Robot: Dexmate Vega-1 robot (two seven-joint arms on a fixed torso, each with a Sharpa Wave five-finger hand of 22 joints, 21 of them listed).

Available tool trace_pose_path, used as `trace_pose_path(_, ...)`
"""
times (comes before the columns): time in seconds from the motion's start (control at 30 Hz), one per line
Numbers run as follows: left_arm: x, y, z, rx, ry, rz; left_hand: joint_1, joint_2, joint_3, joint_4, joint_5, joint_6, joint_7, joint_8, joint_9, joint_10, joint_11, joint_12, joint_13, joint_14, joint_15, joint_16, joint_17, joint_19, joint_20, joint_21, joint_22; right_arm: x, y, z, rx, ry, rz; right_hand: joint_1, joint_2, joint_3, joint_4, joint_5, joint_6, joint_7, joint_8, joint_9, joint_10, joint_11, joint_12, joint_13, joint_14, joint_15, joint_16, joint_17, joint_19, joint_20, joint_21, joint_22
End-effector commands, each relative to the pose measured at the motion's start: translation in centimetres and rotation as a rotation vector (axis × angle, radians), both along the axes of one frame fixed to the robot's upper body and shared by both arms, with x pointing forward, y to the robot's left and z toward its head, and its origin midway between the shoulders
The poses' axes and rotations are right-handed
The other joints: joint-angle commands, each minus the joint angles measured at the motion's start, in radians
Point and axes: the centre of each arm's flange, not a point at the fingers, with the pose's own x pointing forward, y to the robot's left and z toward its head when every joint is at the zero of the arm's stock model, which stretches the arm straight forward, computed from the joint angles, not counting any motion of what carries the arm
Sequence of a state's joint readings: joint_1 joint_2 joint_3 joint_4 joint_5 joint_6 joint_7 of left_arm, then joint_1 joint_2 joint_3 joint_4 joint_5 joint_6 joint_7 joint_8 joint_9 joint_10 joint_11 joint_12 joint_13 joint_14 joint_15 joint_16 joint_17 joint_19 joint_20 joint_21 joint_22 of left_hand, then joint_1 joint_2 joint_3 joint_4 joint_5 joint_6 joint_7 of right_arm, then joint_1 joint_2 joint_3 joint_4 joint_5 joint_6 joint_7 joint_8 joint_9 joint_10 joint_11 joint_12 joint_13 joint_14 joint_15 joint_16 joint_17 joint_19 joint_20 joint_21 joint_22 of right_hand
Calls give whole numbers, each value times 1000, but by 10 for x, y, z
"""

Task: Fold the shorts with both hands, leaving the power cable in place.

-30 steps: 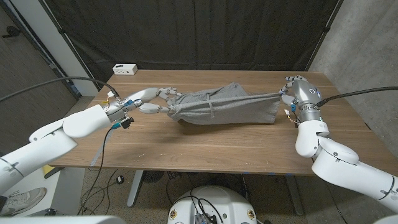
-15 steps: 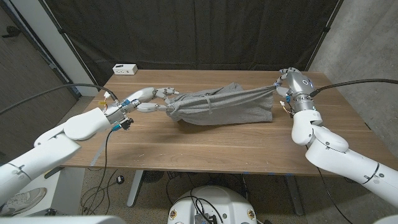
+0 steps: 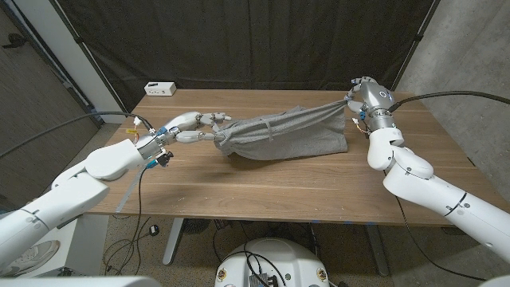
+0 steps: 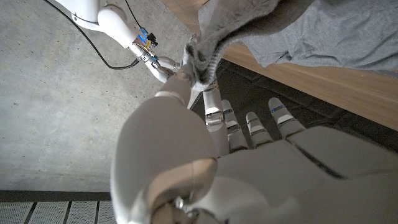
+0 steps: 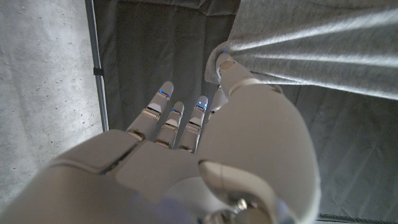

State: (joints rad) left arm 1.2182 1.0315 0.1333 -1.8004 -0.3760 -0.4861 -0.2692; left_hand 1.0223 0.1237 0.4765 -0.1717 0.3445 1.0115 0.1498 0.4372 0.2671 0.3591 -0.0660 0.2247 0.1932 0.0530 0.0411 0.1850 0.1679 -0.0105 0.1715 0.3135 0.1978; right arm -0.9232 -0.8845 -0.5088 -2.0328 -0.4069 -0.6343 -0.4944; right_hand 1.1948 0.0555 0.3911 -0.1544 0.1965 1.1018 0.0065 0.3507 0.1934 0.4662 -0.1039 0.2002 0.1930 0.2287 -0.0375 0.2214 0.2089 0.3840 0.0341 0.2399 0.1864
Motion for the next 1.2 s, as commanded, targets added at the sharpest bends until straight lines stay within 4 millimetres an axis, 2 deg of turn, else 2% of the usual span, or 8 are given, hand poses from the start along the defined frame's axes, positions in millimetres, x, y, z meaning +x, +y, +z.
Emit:
trace_pose_path(0.03, -2, 16, 10, -64, -32, 48, 9, 3, 2, 3, 7, 22, -25, 3, 130, 9, -1, -4, 2, 7, 3, 2, 1, 7, 5, 1, 3, 22, 7, 20, -15, -39, 25, -6, -2, 11, -2, 4, 6, -1, -4, 1, 5, -8, -2, 1, 13, -84, 0, 3, 6, 1, -2, 1)
trace_pose_path(0.43, 7, 38, 22, -137, -39, 106, 11, 11, 1, 5, 8, 2, -20, -5, 141, 5, 9, -8, 2, 6, 8, 0, 1, 10, 8, 2, 4, 42, 17, 34, -42, -28, 44, -8, -5, 14, -3, 5, 10, -1, -5, 1, 6, -13, -3, 1, 11, -84, -2, 3, 3, 3, -4, 1)
trace_pose_path(0.67, 21, 49, 32, -129, -31, 171, 11, 16, 0, 7, 7, -8, -25, -8, 149, -4, 13, -12, 3, 3, 13, -1, 1, 12, 10, 3, 5, 55, 19, 42, -55, -10, 56, -9, -6, 15, -3, 5, 12, -1, -5, 1, 6, -12, -3, 1, 10, -85, -2, 3, 3, 4, -5, 1)
trace_pose_path(1.2, 55, 51, 54, -104, -10, 244, 10, 22, -3, 8, 3, -18, -22, -12, 162, -9, 12, -13, 4, 0, 18, -2, 1, 11, 13, 3, 7, 87, 26, 53, -85, 30, 74, -13, -9, 19, -3, 6, 12, -3, -9, 1, 5, -13, -4, 1, 11, -83, -3, 3, 2, 4, -6, 1)
